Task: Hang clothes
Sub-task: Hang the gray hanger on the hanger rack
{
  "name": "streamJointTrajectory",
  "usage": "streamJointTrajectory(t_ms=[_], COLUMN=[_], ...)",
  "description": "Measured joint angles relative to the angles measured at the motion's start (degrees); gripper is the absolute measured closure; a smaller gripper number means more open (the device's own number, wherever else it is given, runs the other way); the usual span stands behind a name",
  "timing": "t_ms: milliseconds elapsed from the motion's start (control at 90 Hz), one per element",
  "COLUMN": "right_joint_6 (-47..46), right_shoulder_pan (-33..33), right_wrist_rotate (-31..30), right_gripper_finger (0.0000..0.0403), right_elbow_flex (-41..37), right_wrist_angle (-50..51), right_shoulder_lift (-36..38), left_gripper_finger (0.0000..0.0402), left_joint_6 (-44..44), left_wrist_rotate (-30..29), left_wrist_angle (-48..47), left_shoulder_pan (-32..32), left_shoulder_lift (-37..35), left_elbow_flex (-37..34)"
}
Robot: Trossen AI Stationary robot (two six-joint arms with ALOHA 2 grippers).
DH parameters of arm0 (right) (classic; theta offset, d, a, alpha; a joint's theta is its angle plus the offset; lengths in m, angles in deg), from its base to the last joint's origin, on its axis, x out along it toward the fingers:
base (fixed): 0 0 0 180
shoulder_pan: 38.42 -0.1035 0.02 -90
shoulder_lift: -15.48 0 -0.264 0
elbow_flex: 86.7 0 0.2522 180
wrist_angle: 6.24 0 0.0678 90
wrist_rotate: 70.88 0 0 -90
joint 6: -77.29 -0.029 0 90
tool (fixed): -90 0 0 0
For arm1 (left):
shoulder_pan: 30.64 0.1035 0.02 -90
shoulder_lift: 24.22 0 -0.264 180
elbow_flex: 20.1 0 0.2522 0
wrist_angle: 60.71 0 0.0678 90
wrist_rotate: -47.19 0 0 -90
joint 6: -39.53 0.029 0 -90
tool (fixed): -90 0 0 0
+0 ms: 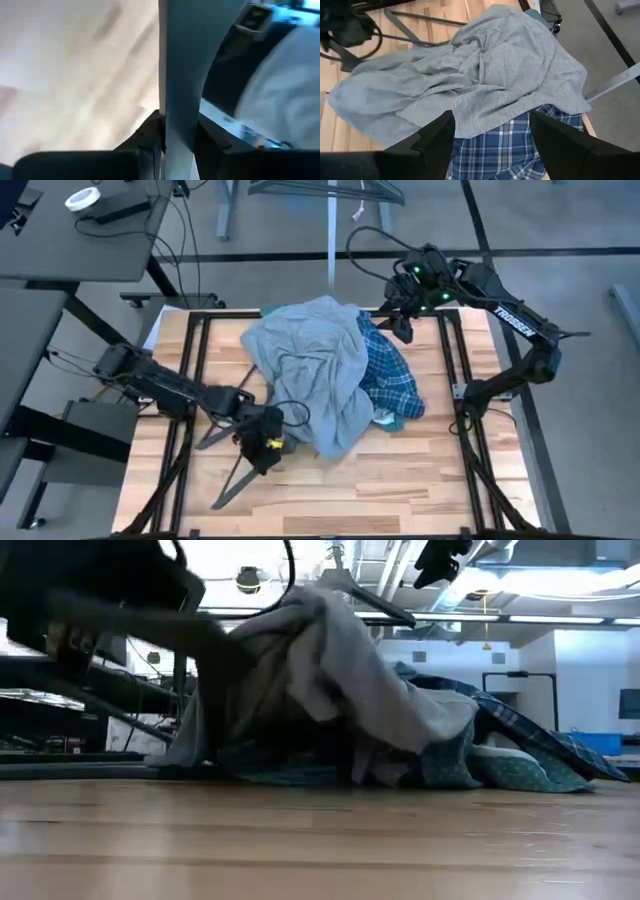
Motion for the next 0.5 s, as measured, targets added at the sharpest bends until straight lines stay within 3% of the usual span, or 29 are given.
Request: streamJointTrajectory(t_ms=[122, 300, 500], right_joint_6=[-1.50, 0.30, 7.28], right_shoulder_pan=[0.00, 0.02, -0.87], right_wrist_rotate=[0.03, 0.04, 0.04], right_gripper_finger=[0.0163, 0.0163, 0.0163], right_elbow_flex=[0.00, 0.02, 0.02], right_wrist_angle=[0.95, 0.93, -1.96], right_shoulder_lift=[-0.13, -0.54, -0.50], left_gripper_finger=[0.0348, 0.0348, 0.0348], left_joint_6=[-7.95, -11.03, -4.20], left_wrist_rotate=[7.89, 15.24, 15.29], left_wrist_angle=[-1.53, 0.60, 0.20], left_shoulder_pan=[0.66, 0.72, 7.39], left_shoulder_lift=[-5.15, -9.97, -12.62], left_elbow_flex=[4.24, 9.86, 16.97])
